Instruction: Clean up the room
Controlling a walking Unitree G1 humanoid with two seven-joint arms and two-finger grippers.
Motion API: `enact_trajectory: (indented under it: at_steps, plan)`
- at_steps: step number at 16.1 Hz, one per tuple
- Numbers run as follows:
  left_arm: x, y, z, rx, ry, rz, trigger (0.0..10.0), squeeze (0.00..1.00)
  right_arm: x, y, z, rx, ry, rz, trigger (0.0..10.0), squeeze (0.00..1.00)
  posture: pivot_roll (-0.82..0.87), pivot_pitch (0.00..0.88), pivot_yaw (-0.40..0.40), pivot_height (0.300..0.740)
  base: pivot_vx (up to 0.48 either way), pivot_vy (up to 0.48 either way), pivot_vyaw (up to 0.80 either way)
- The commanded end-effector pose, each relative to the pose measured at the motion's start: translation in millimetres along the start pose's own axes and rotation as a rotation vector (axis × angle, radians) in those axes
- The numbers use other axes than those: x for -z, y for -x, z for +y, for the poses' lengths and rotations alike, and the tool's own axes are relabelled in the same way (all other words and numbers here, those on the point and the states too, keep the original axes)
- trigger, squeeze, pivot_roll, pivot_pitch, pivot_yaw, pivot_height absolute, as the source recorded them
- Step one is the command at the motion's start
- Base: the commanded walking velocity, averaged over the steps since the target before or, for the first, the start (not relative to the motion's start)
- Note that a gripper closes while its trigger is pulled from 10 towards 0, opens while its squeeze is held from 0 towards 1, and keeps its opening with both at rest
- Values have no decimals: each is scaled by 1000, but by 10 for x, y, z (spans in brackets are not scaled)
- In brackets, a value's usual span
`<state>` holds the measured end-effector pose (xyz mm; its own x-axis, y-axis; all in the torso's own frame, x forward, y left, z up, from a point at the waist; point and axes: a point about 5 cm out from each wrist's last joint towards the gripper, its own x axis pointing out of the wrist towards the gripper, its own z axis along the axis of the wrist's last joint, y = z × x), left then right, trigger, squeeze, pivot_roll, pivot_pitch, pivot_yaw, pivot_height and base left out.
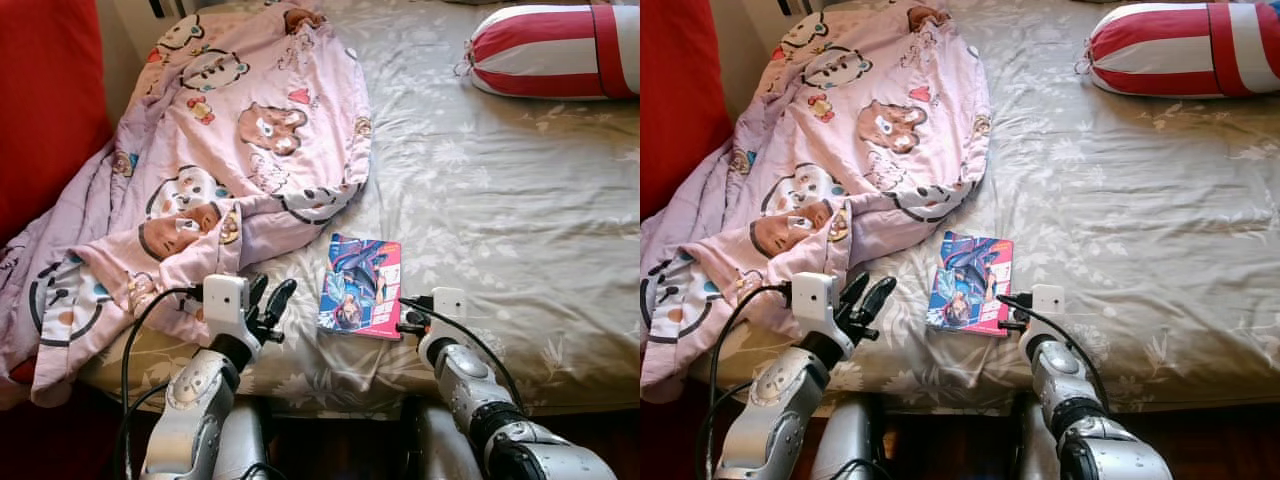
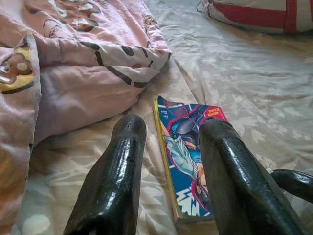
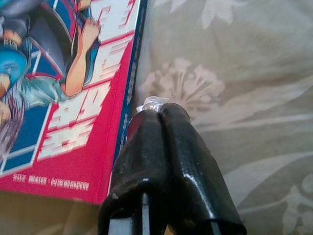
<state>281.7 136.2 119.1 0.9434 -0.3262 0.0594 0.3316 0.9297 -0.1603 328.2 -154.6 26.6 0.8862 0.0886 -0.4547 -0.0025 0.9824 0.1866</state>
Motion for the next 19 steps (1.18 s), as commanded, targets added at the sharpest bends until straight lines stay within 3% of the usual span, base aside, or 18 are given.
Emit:
enact_trajectory:
  at_steps: [1,5,8,9,10,13,15,18,19]
  plan:
    - [46,12,81,-38,2,13,10000,0,-86,-17,19,1,-29,-38,0,0,128,140,33,587,0,0,0]
    - [29,-156,192,-97,48,-16,10000,0,-395,-11,-112,31,-89,-195,0,0,88,61,22,587,0,0,0]
    - [111,-170,289,-136,47,2,10000,0,-406,46,-226,34,-62,-256,78,0,65,18,12,587,0,0,0]
    - [150,-149,337,-162,60,13,10000,0,-355,75,-241,9,5,-257,10000,0,54,7,11,587,0,0,0]
    - [193,-146,386,-177,69,20,10000,0,-301,122,-261,-17,81,-279,10000,0,30,0,11,587,0,0,0]
    - [358,-138,482,-212,61,73,10000,0,-107,265,-422,-2,56,-306,10000,0,11,0,1,592,0,0,0]
    - [486,-134,560,-228,54,131,10000,0,-39,300,-545,61,13,-290,10000,0,5,0,2,622,0,0,0]
    - [700,-41,618,-237,17,240,10000,0,216,312,-535,63,-42,-195,10000,0,-5,0,9,662,0,0,0]
    - [844,43,628,-248,24,306,10000,0,436,338,-536,85,-70,-94,10000,0,-1,0,12,672,0,0,0]
